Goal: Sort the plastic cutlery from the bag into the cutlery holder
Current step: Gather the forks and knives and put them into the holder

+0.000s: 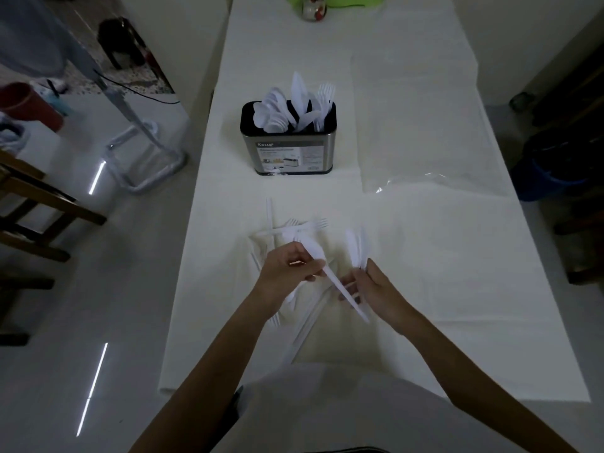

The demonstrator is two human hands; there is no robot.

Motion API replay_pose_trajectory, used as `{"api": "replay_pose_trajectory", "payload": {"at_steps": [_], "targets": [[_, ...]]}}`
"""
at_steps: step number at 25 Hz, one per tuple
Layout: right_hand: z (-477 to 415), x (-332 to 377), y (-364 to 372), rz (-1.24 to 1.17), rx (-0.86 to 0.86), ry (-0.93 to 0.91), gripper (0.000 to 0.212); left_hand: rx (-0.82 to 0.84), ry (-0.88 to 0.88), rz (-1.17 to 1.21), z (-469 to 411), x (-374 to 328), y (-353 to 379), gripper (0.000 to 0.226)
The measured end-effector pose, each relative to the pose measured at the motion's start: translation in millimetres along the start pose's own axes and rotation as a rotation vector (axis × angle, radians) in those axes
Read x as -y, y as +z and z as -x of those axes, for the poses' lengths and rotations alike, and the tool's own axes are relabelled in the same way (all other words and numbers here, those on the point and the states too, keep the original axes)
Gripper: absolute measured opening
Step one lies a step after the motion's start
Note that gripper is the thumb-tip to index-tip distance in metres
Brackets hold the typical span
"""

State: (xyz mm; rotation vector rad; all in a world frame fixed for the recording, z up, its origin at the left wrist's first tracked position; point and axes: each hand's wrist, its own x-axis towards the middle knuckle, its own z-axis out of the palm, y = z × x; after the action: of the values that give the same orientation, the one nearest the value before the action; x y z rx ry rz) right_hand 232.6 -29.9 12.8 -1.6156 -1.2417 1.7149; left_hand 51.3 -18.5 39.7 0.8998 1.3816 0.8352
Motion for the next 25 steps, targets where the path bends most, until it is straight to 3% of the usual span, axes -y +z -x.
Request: {"api": "replay_pose_trajectory", "payload": {"at_steps": [3,7,13,25], "targets": [[12.7,1.6,10.4,-0.2,0.088,0.084,0.021,0.004,0.067,-0.168,-2.7,4.9,10.1,0.019],[19.7,-12.8,15.9,-0.328,0.047,0.139,0.024,-0.061,0.132,-0.477,-4.5,17.7,17.6,0.016],[32.8,-29.0,-6.8,-0.21,-0.122,0.163,0.024,0.121,0.223,-1.183,21.3,54.6,18.4,0.029],[33.7,-36.5,-11.6,-0.226,-0.226,0.19,0.011,0.024,0.228,-1.169,11.6,60.1,37.2,0.008]]}}
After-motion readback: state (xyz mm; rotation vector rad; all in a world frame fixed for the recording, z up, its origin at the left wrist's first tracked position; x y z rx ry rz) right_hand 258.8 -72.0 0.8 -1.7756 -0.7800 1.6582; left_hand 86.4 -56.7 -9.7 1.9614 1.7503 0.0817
